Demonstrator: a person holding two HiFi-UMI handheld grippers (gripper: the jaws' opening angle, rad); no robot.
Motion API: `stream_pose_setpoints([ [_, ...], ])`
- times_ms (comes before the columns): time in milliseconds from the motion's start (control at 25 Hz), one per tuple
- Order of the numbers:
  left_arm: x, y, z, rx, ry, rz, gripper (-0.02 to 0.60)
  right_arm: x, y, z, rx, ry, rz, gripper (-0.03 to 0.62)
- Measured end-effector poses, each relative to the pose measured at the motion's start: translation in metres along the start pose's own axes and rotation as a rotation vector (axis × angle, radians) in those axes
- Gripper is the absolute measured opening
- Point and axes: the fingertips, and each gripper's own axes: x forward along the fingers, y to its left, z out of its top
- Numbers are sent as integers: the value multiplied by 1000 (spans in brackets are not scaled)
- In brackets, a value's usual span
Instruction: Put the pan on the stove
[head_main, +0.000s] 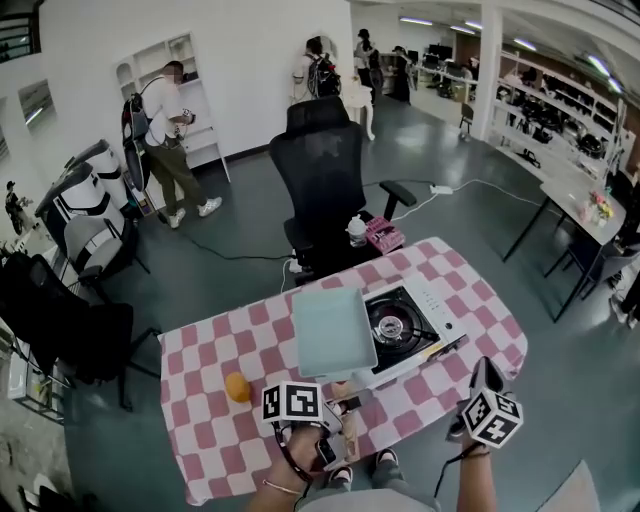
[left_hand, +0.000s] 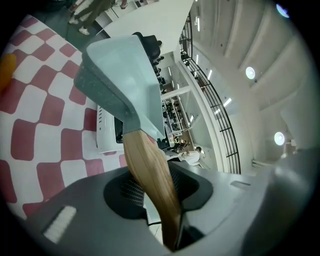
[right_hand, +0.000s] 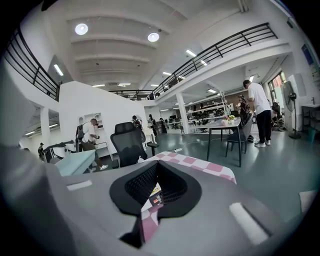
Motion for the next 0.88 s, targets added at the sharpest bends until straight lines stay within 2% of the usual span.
stream_pose_setpoints([
  [440, 3, 6, 6, -57, -90, 36, 120, 41, 19, 3, -51, 45, 113, 9],
  [880, 20, 9, 10, -72, -96, 57, 120, 60, 3, 2, -61, 70, 107, 9],
])
